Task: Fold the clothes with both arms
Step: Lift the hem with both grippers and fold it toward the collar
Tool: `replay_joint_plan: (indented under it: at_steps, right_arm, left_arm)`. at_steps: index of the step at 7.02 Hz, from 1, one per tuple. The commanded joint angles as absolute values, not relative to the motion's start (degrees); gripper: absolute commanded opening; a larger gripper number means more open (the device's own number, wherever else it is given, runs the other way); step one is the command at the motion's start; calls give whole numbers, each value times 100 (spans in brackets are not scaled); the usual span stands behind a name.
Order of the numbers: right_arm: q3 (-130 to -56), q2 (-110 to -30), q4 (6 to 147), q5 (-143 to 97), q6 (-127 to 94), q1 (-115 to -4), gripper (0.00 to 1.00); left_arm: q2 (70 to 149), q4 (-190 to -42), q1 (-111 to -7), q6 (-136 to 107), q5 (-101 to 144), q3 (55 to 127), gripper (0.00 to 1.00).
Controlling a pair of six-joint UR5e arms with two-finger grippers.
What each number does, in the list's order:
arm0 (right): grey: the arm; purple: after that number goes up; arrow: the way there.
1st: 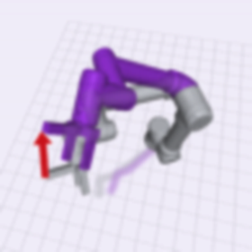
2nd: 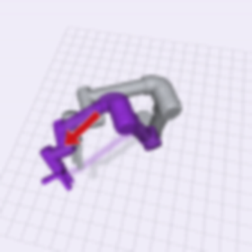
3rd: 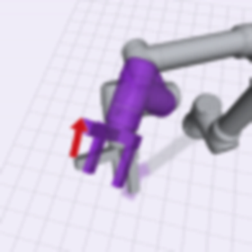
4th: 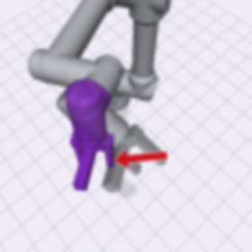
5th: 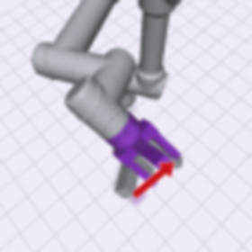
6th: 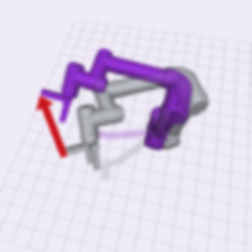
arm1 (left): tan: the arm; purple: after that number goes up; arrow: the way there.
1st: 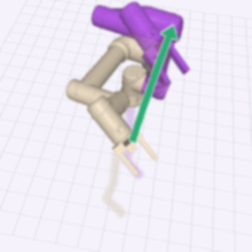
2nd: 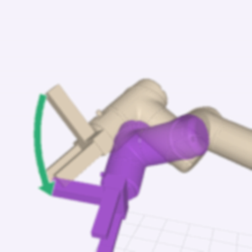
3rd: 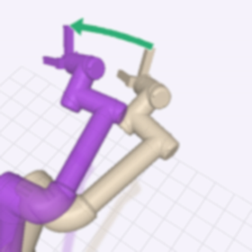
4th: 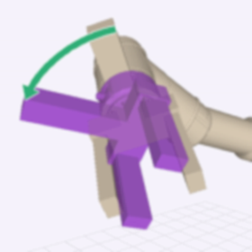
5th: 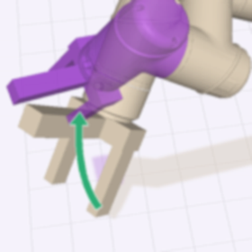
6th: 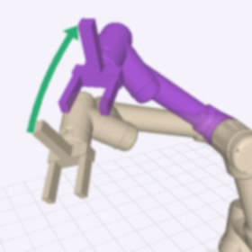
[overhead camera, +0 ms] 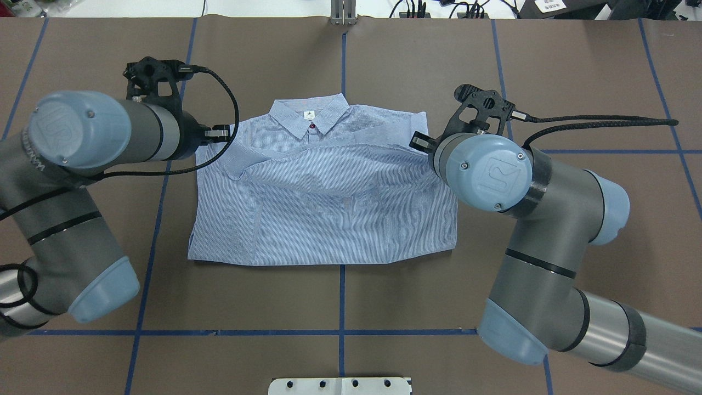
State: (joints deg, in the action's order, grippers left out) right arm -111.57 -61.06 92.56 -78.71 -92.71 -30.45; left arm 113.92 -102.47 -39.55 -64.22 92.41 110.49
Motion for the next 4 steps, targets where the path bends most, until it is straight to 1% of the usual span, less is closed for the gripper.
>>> replay_joint_plan:
  at_steps: [1, 2, 3, 4]
  right_arm:
    - [-10534, -5663, 9211, -8050, -9194, -3330, 0]
    - [-9946, -5347, 8793, -8260, -9193, -3522, 0]
    - [-9175, -5161, 8102, -8297, -9167, -3594, 0]
    - [-8549, -4994, 7555, -8288, -9158, -3603, 0]
  left_arm:
    - [11513, -10336, -4489, -5348, 9403, 10541, 0]
    - [11522, -10336, -4735, -4883, 9604, 10399, 0]
    - [11540, -10440, -4842, -4687, 9624, 10110, 0]
    - [11557, -10981, -4834, -4676, 9615, 9585, 0]
